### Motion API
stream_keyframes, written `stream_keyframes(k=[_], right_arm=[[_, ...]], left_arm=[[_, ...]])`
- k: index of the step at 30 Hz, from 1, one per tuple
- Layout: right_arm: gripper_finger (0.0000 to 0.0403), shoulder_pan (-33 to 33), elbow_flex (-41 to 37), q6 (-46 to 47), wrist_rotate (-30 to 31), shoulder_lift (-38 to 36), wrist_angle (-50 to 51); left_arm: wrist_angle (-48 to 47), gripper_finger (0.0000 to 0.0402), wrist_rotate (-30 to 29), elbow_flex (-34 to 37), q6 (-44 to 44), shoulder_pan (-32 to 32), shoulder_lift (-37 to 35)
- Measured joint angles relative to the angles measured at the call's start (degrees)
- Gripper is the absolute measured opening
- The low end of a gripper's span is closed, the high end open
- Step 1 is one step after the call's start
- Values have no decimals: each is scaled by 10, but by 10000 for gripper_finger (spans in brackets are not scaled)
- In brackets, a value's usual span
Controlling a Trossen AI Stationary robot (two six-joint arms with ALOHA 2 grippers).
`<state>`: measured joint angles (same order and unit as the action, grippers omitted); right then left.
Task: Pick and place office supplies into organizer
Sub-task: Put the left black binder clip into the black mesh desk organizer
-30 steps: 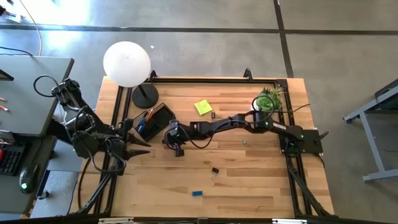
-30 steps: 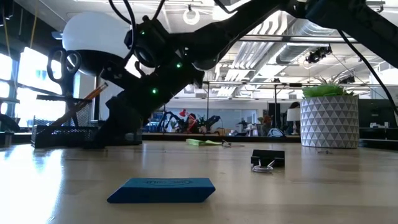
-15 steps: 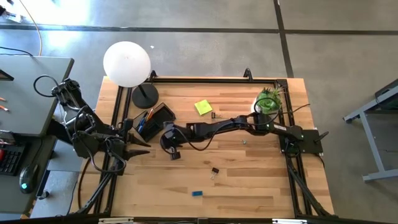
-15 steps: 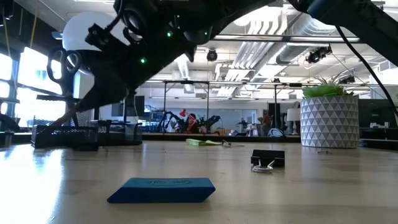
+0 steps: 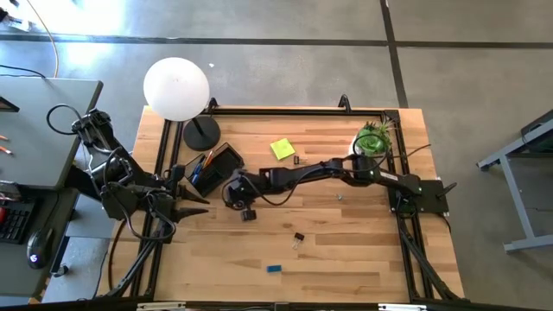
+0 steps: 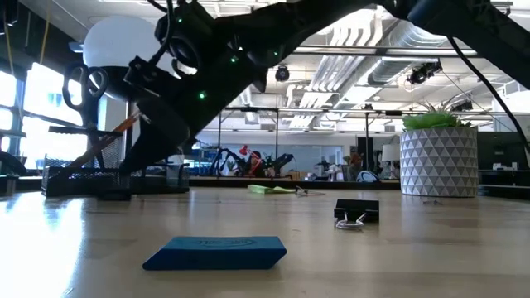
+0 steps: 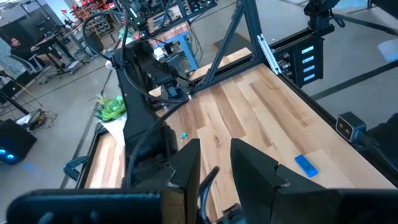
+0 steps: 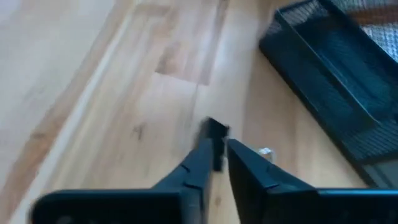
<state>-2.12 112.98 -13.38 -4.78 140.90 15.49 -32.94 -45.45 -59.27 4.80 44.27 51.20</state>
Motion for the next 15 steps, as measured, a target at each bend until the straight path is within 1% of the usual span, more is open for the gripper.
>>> stream_keyframes(k=[3,7,10,12,15], right_arm=[[76,-3,-23,-1,3,0,-41],[103,-3,-36,-1,12,0,-55],[106,-2,-37,-1,12,0,-57],[102,-2,-37,-1,12,4,-71],[91,-3,-37,1,-5,16,-86]], left_arm=[[0,79,-1,0,0,0,0],[0,79,-2,0,0,0,0],[0,79,-2,0,0,0,0],[0,79,-2,0,0,0,0],[0,79,-2,0,0,0,0]])
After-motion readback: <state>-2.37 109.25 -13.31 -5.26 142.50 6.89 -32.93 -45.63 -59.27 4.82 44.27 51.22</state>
